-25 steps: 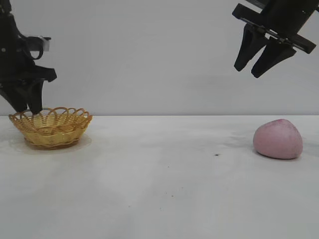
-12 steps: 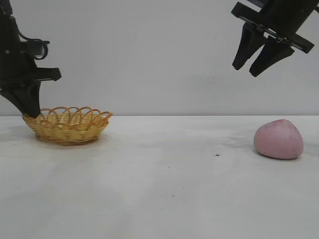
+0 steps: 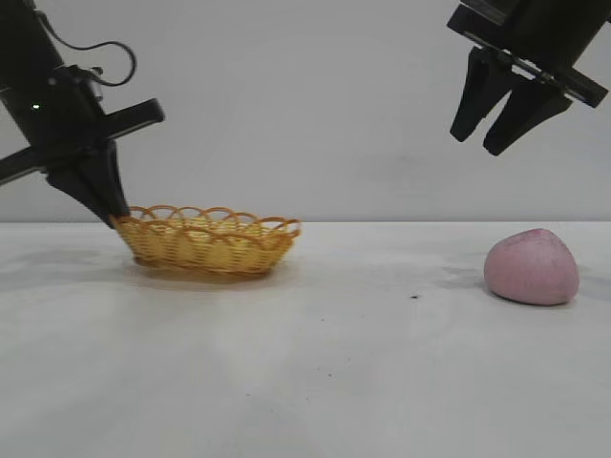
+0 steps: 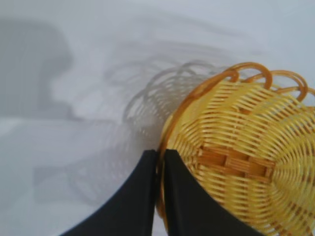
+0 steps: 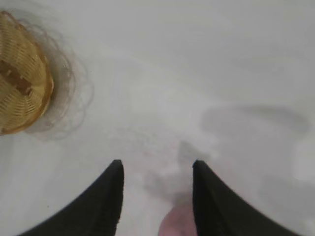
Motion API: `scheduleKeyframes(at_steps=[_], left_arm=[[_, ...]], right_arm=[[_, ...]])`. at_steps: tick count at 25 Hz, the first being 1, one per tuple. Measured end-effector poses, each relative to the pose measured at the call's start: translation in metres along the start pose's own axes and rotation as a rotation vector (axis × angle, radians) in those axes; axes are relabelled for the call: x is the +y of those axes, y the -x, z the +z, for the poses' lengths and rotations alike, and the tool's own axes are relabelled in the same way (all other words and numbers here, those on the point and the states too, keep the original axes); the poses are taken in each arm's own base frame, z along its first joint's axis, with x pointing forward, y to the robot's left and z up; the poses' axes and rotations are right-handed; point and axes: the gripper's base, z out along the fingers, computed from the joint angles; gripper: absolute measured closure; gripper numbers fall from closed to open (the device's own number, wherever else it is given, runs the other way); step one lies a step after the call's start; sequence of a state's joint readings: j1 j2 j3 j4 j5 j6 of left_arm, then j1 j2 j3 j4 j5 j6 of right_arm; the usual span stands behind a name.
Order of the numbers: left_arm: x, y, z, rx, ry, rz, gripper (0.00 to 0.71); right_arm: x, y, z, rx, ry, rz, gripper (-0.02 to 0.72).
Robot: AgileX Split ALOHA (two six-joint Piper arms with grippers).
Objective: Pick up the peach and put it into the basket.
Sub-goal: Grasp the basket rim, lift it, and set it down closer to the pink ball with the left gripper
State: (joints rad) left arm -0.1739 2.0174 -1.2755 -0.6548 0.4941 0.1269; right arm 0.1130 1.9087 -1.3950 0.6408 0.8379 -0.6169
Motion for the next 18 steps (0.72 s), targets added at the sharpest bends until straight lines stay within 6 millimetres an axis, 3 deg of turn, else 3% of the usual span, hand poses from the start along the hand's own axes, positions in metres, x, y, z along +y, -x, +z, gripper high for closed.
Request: scheduleKeyframes(at_steps=[6,11,12,13,18], left_arm=[[-0.034,-0.051,0.017,-0.033,-0.043,-0.085,0.71],[-0.055,-0.068,0.02,-0.025,-0.064,-0.006,0.71],[-0.057,-0.069,0.019,-0.019,-0.065,0.016,0.65],[-0.056,-0.07,0.019,-0.014,-0.062,0.036,0.65],[-0.057,-0.07,0.009,-0.007,-0.042,0.174,0.374]], right_arm=[[0.006,-0.016,-0.01,0.016,-0.017,0.006,0.381],[0.006,-0.038,-0.011,0.066,-0.046,0.026,0.381],[0.006,-0.041,-0.011,0.084,-0.056,0.027,0.381],[0.005,-0.043,-0.012,0.096,-0.067,0.033,0.381],[0.004,-0.047,-0.013,0.136,-0.086,0.048,0.381]])
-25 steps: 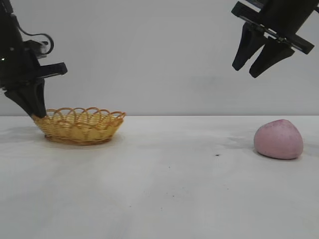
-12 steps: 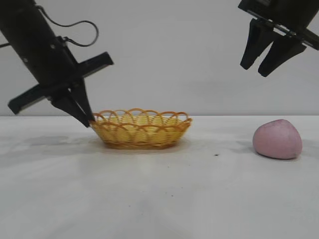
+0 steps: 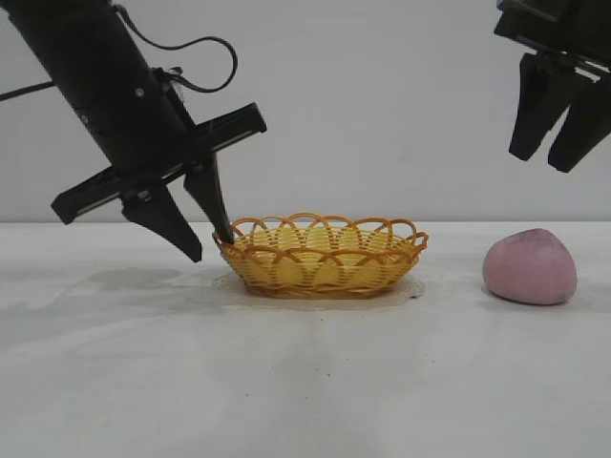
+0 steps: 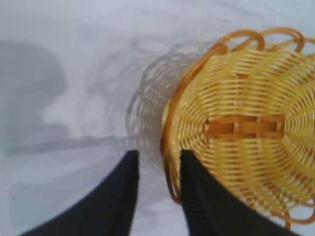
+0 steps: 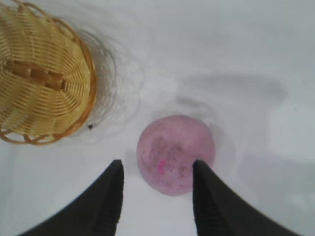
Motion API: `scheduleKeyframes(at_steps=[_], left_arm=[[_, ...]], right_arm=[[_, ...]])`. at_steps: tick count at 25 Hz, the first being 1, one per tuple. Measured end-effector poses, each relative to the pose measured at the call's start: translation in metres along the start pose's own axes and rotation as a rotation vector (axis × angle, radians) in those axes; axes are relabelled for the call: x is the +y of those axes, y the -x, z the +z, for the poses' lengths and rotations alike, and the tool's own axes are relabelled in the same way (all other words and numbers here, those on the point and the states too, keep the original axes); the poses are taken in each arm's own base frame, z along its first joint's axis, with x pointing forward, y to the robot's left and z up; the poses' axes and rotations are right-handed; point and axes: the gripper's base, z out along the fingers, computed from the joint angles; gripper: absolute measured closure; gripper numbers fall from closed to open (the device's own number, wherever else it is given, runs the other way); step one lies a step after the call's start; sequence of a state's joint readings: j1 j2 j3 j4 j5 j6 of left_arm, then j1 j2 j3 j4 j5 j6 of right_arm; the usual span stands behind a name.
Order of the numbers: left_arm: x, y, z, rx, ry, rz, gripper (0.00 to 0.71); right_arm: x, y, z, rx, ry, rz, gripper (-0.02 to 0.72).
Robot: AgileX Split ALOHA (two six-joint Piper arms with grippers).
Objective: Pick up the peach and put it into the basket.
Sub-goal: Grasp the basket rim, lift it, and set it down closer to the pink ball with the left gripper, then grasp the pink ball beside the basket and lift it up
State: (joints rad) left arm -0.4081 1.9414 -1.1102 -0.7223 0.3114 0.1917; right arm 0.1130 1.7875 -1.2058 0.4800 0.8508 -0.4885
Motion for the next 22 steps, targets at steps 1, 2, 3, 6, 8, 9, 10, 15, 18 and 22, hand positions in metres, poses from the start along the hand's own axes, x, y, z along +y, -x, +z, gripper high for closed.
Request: scheduleKeyframes(at_steps=[1,2,3,6,8,9,10,15,18,22], left_arm=[[0.0,0.001,-0.003,-0.001,0.011,0.05,0.345],[-0.001,0.001,-0.007,0.001,0.019,0.101,0.345],[-0.001,0.001,-0.012,0.013,0.034,0.171,0.345],[0.001,-0.001,-0.028,0.07,0.099,0.358,0.303],[0.005,0.0,-0.041,0.096,0.179,0.423,0.319],[0.01,0.002,-0.049,0.084,0.22,0.416,0.319],[0.017,0.006,-0.057,0.062,0.269,0.415,0.319],[0.082,0.02,-0.102,-0.015,0.427,0.28,0.319],[0.1,0.008,-0.122,-0.018,0.424,0.244,0.319],[0.091,-0.019,-0.154,-0.099,0.373,0.249,0.319]], right_arm=[[0.0,0.0,0.0,0.004,0.001,0.001,0.381],[0.0,-0.001,0.0,0.006,0.002,0.002,0.381],[0.0,-0.001,0.0,0.007,0.0,0.001,0.381],[0.0,0.0,0.0,0.005,0.0,0.002,0.381],[0.0,0.0,0.0,0.002,-0.002,0.002,0.381],[0.0,0.0,0.0,0.0,-0.003,0.002,0.381],[0.0,0.0,0.0,-0.002,-0.004,0.002,0.381],[0.0,0.001,0.0,-0.015,0.002,0.013,0.381],[0.001,0.002,0.0,-0.021,0.01,0.022,0.381],[0.001,0.002,0.0,-0.023,0.013,0.023,0.381]])
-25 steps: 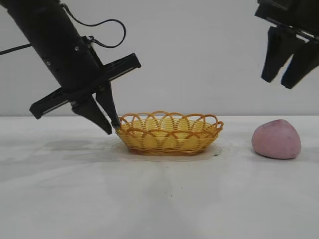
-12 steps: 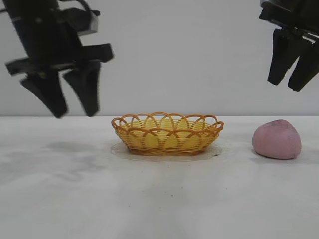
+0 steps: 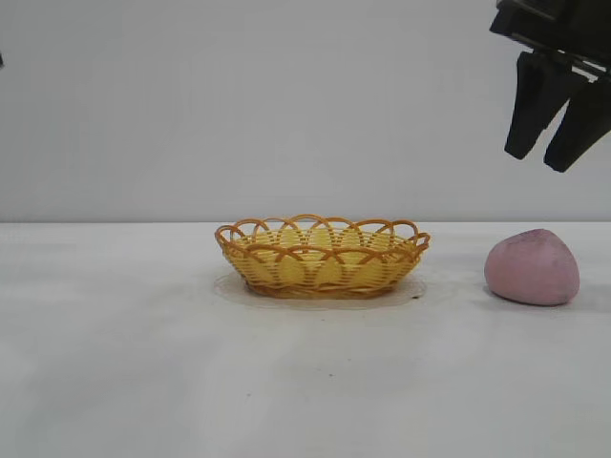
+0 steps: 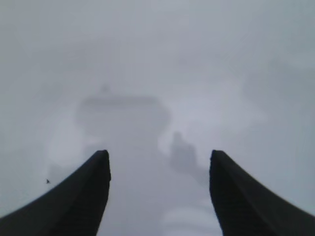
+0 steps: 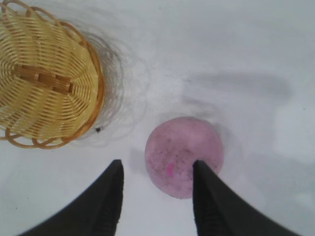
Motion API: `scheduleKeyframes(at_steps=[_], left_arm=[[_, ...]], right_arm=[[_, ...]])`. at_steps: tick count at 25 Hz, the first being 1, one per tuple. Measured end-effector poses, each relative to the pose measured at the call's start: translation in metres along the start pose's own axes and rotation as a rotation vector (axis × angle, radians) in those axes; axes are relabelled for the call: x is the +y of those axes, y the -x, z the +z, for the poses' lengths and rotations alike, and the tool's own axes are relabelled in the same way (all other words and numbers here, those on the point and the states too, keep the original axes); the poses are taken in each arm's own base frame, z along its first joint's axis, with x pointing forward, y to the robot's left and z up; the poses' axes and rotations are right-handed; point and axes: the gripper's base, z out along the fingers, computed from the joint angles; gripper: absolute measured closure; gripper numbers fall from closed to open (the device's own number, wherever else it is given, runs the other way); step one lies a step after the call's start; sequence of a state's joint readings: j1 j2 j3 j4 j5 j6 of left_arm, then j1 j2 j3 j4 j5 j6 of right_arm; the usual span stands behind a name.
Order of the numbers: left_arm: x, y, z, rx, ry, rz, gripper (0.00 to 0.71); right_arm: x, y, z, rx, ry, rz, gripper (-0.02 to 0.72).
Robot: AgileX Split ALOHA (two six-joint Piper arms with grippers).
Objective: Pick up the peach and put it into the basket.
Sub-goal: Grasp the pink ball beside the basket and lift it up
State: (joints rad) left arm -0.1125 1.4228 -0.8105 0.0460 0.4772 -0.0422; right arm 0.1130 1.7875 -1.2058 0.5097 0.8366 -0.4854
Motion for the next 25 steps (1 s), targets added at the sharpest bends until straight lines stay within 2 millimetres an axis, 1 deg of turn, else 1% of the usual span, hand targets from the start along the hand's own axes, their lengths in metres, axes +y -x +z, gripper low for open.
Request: scheduleKeyframes(at_steps=[4,6,9,11,14,16,20,23,25], left_arm=[[-0.009,-0.016,-0.051,-0.084,-0.025,0.055,0.319],[-0.009,-0.024,-0.08,-0.125,-0.027,0.058,0.319],[-0.005,-0.044,-0.115,-0.154,-0.012,0.066,0.319],[-0.001,-0.064,-0.13,-0.161,0.012,0.081,0.319],[0.004,-0.099,-0.147,-0.155,0.042,0.086,0.319],[0.008,-0.118,-0.161,-0.181,0.074,0.068,0.319],[0.015,-0.152,-0.185,-0.219,0.117,0.033,0.319],[0.015,-0.173,-0.198,-0.262,0.09,0.007,0.319],[0.014,-0.185,-0.2,-0.287,0.077,-0.002,0.319]], right_arm=[[0.001,0.001,0.0,-0.008,0.01,-0.002,0.381],[0.002,0.001,0.0,-0.014,0.018,-0.003,0.381],[0.002,0.002,0.0,-0.017,0.023,-0.006,0.381],[0.002,0.002,0.0,-0.02,0.025,-0.005,0.381],[0.003,0.002,0.0,-0.022,0.029,-0.01,0.381],[0.003,0.002,0.0,-0.022,0.029,-0.01,0.381],[0.003,0.002,0.0,-0.025,0.034,-0.006,0.381],[0.003,0.002,0.0,-0.026,0.036,-0.005,0.381],[0.003,0.002,0.0,-0.026,0.036,-0.005,0.381]])
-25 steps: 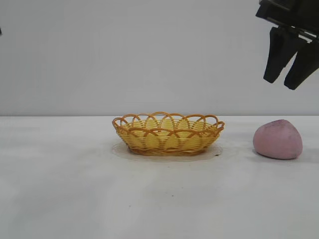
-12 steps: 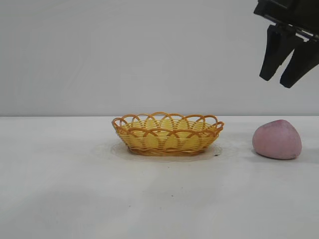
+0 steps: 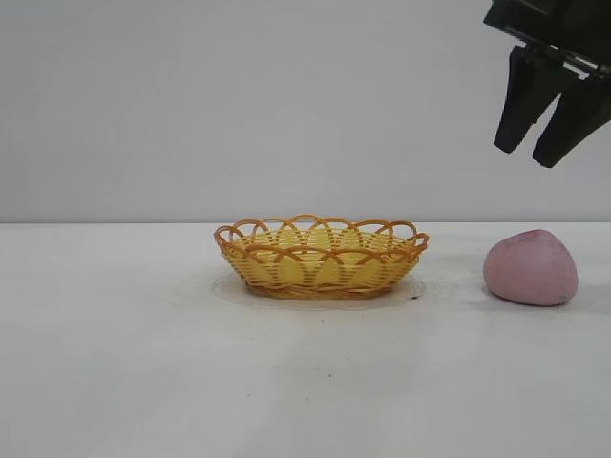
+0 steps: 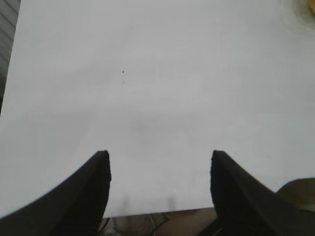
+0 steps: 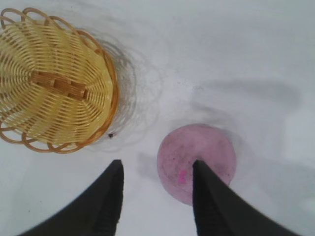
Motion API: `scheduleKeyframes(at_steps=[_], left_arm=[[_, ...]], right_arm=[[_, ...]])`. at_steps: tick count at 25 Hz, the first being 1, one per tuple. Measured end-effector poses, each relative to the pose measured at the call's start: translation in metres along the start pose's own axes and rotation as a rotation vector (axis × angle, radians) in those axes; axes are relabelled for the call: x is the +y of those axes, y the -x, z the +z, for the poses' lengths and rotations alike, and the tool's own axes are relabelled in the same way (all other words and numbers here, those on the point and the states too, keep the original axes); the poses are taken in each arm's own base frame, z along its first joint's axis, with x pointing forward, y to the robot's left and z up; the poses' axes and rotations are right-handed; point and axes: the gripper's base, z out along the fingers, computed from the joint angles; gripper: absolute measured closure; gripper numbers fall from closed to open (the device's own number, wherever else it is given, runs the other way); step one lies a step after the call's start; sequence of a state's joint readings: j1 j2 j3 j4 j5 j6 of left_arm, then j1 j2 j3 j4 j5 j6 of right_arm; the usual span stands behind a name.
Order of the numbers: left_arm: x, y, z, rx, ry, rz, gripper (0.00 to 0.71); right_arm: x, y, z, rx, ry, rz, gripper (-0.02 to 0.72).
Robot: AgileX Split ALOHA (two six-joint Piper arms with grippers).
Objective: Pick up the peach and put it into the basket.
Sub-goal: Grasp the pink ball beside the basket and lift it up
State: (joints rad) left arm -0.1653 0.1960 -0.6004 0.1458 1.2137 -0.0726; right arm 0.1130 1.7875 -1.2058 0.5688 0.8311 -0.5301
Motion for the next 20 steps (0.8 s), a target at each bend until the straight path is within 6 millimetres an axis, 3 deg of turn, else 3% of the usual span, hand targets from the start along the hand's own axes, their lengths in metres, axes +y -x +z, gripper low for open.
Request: scheduleKeyframes(at_steps=[4,8,20], left_arm=[[-0.003,-0.022,0.003,-0.037,-0.034,0.0,0.319],[-0.011,-0.029,0.003,-0.149,-0.121,-0.006,0.319],[-0.015,-0.032,0.002,-0.181,-0.166,0.033,0.319]], right_arm=[[0.0,0.0,0.0,0.0,0.0,0.0,0.381],[0.0,0.0,0.0,-0.001,0.001,-0.003,0.381],[0.0,0.001,0.0,-0.008,0.004,-0.004,0.381]])
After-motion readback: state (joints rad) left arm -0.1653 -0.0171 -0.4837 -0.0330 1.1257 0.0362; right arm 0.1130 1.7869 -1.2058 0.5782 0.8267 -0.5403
